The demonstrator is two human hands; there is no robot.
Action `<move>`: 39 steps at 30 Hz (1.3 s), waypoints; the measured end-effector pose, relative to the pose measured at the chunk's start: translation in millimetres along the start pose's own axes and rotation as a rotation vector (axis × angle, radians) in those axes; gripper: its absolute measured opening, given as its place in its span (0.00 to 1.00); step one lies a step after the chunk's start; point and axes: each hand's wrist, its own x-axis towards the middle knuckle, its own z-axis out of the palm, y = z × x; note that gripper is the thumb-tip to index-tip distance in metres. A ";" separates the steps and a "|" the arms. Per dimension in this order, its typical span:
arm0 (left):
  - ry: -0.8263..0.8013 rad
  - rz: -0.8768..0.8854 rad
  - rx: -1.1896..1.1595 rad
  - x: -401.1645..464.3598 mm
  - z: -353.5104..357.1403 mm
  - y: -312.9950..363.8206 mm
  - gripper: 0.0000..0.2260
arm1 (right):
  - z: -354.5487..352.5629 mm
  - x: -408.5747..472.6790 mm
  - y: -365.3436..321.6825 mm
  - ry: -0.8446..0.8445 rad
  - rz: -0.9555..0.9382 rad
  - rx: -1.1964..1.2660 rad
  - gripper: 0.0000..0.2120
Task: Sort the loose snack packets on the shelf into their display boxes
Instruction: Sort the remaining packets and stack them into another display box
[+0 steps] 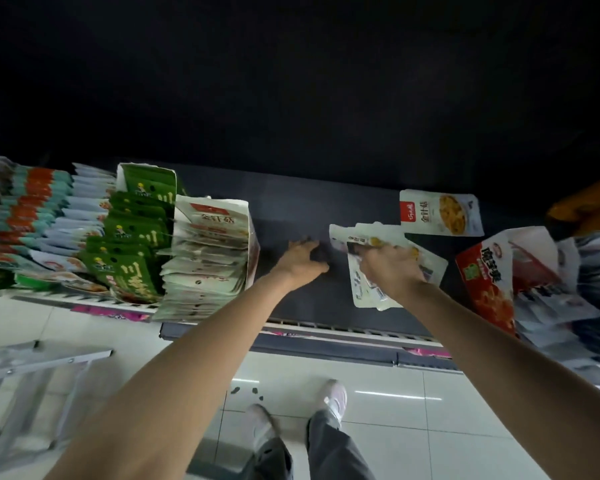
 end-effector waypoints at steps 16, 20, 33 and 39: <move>0.764 0.567 -0.347 -139.7 -155.0 -2.4 0.02 | -139.9 -27.9 -100.5 0.378 -0.089 1.724 0.13; 0.732 0.438 -0.267 -141.6 -167.0 -46.4 0.02 | -138.5 -22.2 -136.8 0.371 -0.076 1.524 0.11; 0.826 0.450 0.162 -150.0 -172.5 -80.3 0.05 | -131.9 -17.5 -160.9 0.390 -0.045 1.006 0.08; 0.433 0.216 0.577 -147.3 -161.1 -63.7 0.19 | -117.3 -15.2 -156.4 0.208 -0.030 0.977 0.15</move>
